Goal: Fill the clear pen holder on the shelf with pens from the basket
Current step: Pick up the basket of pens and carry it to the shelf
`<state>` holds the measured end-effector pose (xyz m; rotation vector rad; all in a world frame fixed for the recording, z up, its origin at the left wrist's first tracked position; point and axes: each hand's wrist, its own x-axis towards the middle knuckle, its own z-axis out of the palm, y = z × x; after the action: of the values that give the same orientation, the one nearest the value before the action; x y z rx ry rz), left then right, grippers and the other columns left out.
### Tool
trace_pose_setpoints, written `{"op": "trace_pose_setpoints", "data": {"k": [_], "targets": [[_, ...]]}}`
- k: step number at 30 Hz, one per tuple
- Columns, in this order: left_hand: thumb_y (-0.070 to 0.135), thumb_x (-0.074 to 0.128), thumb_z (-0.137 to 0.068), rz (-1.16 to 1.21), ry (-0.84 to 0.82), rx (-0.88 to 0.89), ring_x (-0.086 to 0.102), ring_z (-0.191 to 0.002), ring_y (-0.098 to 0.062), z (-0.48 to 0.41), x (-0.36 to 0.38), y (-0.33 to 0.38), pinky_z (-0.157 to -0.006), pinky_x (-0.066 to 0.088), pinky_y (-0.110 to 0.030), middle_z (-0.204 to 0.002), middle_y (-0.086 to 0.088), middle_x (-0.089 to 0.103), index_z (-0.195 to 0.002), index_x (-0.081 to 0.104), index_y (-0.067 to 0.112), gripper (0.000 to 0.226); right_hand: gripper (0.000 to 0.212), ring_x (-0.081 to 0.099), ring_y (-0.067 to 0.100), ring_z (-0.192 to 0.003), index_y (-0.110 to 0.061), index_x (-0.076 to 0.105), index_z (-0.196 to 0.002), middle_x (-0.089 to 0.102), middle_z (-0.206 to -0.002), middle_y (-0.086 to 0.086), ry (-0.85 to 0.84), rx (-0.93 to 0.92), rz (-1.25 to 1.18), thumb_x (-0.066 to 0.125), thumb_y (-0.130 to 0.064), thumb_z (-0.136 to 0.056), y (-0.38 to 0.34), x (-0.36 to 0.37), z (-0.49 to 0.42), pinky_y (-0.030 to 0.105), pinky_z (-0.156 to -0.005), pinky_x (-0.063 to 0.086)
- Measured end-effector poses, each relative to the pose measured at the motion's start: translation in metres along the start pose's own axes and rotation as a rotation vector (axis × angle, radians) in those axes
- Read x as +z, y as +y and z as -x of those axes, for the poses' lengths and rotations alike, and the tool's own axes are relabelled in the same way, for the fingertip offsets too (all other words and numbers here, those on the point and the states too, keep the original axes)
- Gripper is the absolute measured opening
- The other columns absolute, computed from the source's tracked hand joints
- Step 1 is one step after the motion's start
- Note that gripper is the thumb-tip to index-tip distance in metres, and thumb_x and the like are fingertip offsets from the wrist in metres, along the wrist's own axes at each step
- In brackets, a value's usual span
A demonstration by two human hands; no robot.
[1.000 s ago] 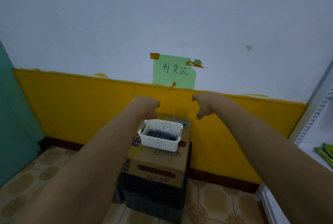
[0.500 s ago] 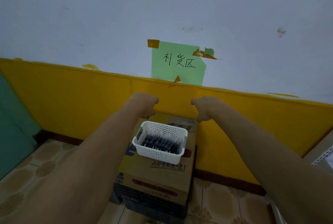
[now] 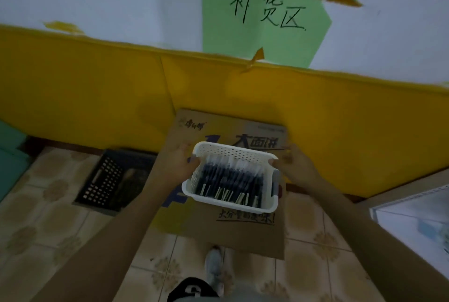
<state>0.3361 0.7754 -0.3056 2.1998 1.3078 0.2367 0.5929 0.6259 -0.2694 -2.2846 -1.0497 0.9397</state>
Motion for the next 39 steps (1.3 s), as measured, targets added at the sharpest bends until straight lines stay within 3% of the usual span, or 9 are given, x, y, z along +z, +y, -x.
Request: {"op": "trace_pose_setpoints", "data": {"k": [3,6,8,14,20,26,29,34,39], "targets": [[0.026,0.058,-0.095,0.314,-0.064,-0.172,0.057,-0.079,-0.008,-0.006,0.008,-0.012,-0.057,0.043,-0.008,-0.102,0.0,0.061,-0.122,0.056,0.004,0.034,0.077,0.049,0.028,-0.123,-0.011,0.028,-0.144,0.038,-0.147,0.01,0.061,0.228,-0.213,0.064,-0.045,-0.086,0.02,0.028,-0.007,0.042,-0.093,0.047],[0.037,0.054,-0.095,0.465,-0.159,-0.354,0.047,-0.056,-0.008,-0.017,0.015,-0.024,-0.052,0.039,-0.019,-0.067,-0.002,0.052,-0.079,0.059,0.007,0.035,0.064,0.054,0.02,-0.101,-0.007,0.04,-0.134,0.054,-0.124,0.006,0.087,0.308,-0.357,0.066,-0.042,-0.086,0.028,0.048,-0.008,0.025,-0.069,0.047],[0.046,0.052,-0.093,0.531,-0.174,-0.38,0.038,-0.05,-0.017,-0.021,0.019,-0.031,-0.052,0.038,-0.027,-0.055,-0.012,0.034,-0.062,0.041,0.007,0.051,0.058,0.06,0.02,-0.086,-0.008,0.044,-0.129,0.061,-0.098,0.002,0.121,0.331,-0.442,0.067,-0.038,-0.085,0.029,0.056,-0.009,0.032,-0.068,0.053],[0.045,0.059,-0.089,0.571,-0.292,-0.432,0.048,-0.068,-0.032,-0.026,0.036,-0.026,-0.067,0.043,-0.041,-0.067,-0.022,0.041,-0.073,0.05,0.007,0.043,0.064,0.055,0.049,-0.08,0.012,0.052,-0.091,0.046,-0.082,0.037,0.058,0.339,-0.407,0.068,-0.049,-0.079,0.034,0.071,-0.002,0.028,-0.061,0.057],[0.035,0.07,-0.084,0.556,-0.186,-0.468,0.048,-0.066,-0.024,-0.027,0.051,-0.013,-0.07,0.045,-0.041,-0.068,-0.014,0.044,-0.074,0.044,0.012,0.036,0.037,0.066,0.024,-0.083,-0.001,0.06,-0.103,0.062,-0.099,0.024,0.042,0.362,-0.468,0.066,-0.035,-0.087,0.032,0.062,-0.009,0.023,-0.063,0.053],[0.038,0.075,-0.079,0.523,-0.129,-0.574,0.049,-0.124,-0.024,-0.019,0.056,0.0,-0.088,0.041,-0.038,-0.129,-0.006,0.05,-0.138,0.039,0.002,0.078,0.027,0.063,0.023,-0.078,-0.006,0.061,-0.094,0.06,-0.093,0.02,-0.053,0.35,-0.503,0.065,-0.032,-0.088,0.032,0.048,-0.014,0.039,-0.075,0.055],[0.04,0.073,-0.081,0.532,-0.019,-0.63,0.052,-0.115,-0.026,-0.003,0.06,0.02,-0.081,0.04,-0.037,-0.117,-0.004,0.049,-0.14,0.038,0.007,0.076,0.032,0.056,0.024,-0.076,0.001,0.061,-0.097,0.054,-0.087,0.015,-0.109,0.331,-0.52,0.065,-0.029,-0.089,0.041,0.036,-0.023,0.034,-0.068,0.05],[0.047,0.07,-0.08,0.584,0.15,-0.718,0.055,-0.108,-0.035,0.033,0.063,0.06,-0.08,0.043,-0.046,-0.122,-0.024,0.052,-0.131,0.045,-0.001,0.074,0.047,0.062,0.029,-0.098,-0.004,0.059,-0.121,0.061,-0.108,0.022,-0.216,0.318,-0.508,0.069,-0.033,-0.086,0.051,0.013,-0.043,0.047,-0.09,0.052],[0.049,0.071,-0.079,0.665,0.277,-0.778,0.059,-0.084,-0.021,0.079,0.074,0.096,-0.07,0.041,-0.034,-0.092,-0.009,0.058,-0.109,0.058,0.003,0.057,0.033,0.055,0.011,-0.081,-0.015,0.054,-0.113,0.056,-0.097,0.0,-0.286,0.206,-0.477,0.067,-0.031,-0.087,0.063,-0.004,-0.049,0.029,-0.067,0.042]]}}
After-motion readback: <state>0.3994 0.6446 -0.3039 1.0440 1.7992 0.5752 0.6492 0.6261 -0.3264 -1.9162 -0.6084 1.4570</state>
